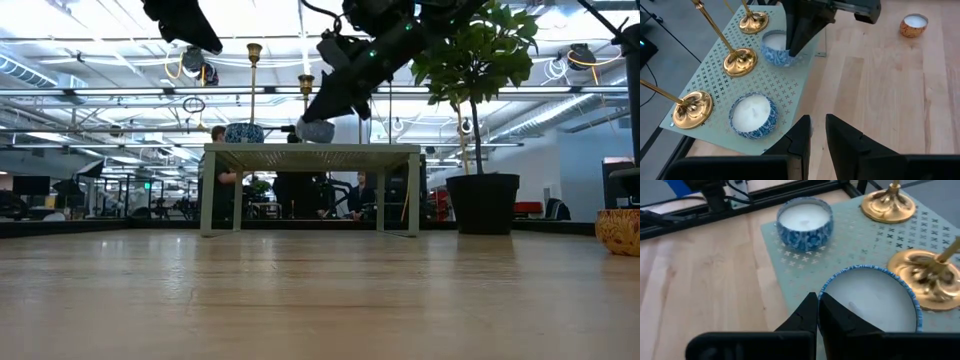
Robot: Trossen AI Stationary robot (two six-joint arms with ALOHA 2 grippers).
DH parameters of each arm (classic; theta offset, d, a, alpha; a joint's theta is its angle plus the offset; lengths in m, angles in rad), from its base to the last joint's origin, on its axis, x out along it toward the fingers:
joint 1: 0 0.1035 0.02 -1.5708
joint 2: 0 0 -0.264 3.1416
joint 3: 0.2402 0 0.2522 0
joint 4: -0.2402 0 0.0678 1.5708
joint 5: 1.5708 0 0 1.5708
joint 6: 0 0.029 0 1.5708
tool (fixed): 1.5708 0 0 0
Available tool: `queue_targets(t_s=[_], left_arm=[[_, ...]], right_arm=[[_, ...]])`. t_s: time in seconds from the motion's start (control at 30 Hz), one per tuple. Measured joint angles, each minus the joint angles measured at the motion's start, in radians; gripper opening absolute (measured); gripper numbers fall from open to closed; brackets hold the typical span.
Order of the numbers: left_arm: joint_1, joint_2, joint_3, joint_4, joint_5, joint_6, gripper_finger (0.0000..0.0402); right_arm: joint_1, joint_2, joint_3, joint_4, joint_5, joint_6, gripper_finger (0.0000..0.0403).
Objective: Pick & Place candle stick holders
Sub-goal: Put the blue scented candle on the shelf
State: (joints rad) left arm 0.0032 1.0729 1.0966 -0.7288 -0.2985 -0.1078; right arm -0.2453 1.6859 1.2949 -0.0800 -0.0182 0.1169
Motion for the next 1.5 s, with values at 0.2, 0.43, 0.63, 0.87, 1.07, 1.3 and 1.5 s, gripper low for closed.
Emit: queue_targets(t_s=[0.2, 0.43, 0.63, 0.87, 1.07, 1.3, 1.5], left_arm=[[0.0, 0.0, 0.0, 0.0, 0.0, 0.0, 0.0067], [0.0, 0.0, 0.0, 0.0, 0.0, 0.0, 0.0067], [0.0, 0.0, 0.0, 0.0, 0.0, 0.0, 0.0067], [0.0, 0.0, 0.0, 0.0, 0.0, 0.0, 0.0067], [0.0, 0.0, 0.0, 0.0, 0.0, -0.001, 0.0067], [0.0, 0.0, 0.0, 0.0, 0.0, -0.001, 0.0067], [0.0, 0.0, 0.0, -0.001, 0.0, -0.003, 0.0067]], right_arm=[[-0.004, 0.031, 0.0, 0.013, -0.014, -0.002, 0.0003], [-0.005, 0.049, 0.001, 0.026, -0.012, -0.003, 0.0007], [-0.005, 0.051, -0.001, 0.055, -0.013, -0.004, 0.0031], [-0.011, 0.051, -0.001, 0.06, -0.013, -0.012, 0.0064], [-0.011, 0.051, -0.001, 0.071, -0.011, -0.019, 0.009], [-0.011, 0.05, -0.001, 0.078, -0.01, -0.055, 0.0132], [-0.009, 0.015, -0.002, 0.075, -0.006, -0.106, 0.0158]])
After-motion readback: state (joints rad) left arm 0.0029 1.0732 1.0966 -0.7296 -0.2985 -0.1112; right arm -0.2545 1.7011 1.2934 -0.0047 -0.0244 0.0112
